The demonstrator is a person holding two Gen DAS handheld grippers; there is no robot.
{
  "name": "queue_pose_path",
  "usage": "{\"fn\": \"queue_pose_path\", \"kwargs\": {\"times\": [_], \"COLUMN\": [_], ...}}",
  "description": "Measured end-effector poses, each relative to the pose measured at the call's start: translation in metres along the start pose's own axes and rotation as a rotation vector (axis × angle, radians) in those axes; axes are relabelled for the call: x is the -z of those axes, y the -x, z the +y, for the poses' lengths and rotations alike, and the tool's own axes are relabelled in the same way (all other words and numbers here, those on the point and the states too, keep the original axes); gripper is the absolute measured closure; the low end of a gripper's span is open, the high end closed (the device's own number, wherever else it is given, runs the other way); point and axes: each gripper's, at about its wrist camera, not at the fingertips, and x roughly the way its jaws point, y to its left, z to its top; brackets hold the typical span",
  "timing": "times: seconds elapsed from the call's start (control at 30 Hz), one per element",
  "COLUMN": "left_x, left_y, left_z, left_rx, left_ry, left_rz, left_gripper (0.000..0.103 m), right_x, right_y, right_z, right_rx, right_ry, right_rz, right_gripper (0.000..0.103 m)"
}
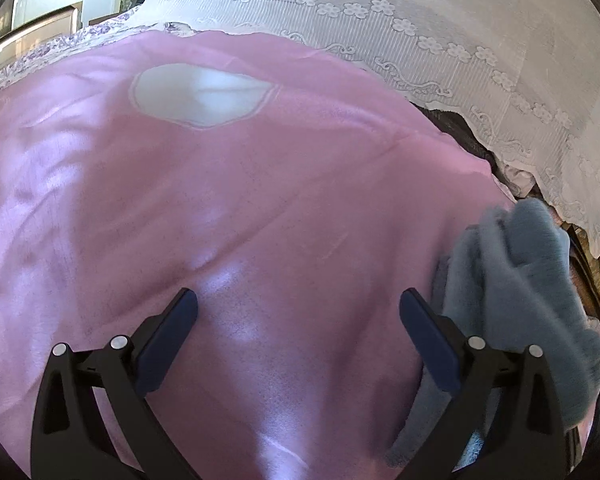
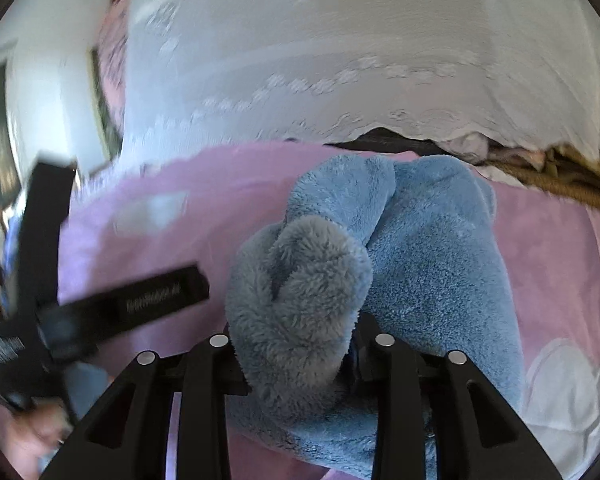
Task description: Fold small clothes
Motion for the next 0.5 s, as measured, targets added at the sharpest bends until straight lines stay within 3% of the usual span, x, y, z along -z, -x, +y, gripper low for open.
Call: {"fn": "queue_pose_path", "kwargs": {"times": [0.03, 0.1, 0.13, 0.27, 0.5], "left_x": [0.0, 0.0, 0.0, -0.003, -0.01], "left_y": [0.001, 0.001, 0.002, 0.001, 0.004], "left_z": [-0.001, 0.0, 0.001, 0.003, 0.012], "left_rx": [-0.001, 0.003, 0.007, 0.014, 0.048], "left_ry": [-0.002, 0.001, 0.006, 0.018, 0.066], "left_rz": [-0.001, 0.001, 0.002, 0.007, 0.018], "left_gripper": [0.004, 0.004, 0.004, 0.004, 0.004], "right_x": [0.002, 0.004, 0.005, 0.008, -0.004], "right_y": [-0.001, -0.001, 0.001, 0.008, 0.039], "right_z": [0.006, 0.013, 0.016, 0.027, 0.016], "right_rx": [0.009, -0.013, -0.027, -0.001, -0.068], "right_ry": [0.036, 0.074, 0.088, 0.156, 0.136], "right_rz": [0.004, 0.009, 0.007, -0.016, -0.065], "right_gripper": [0.062, 0.04, 0.036, 0.035, 0.032]}}
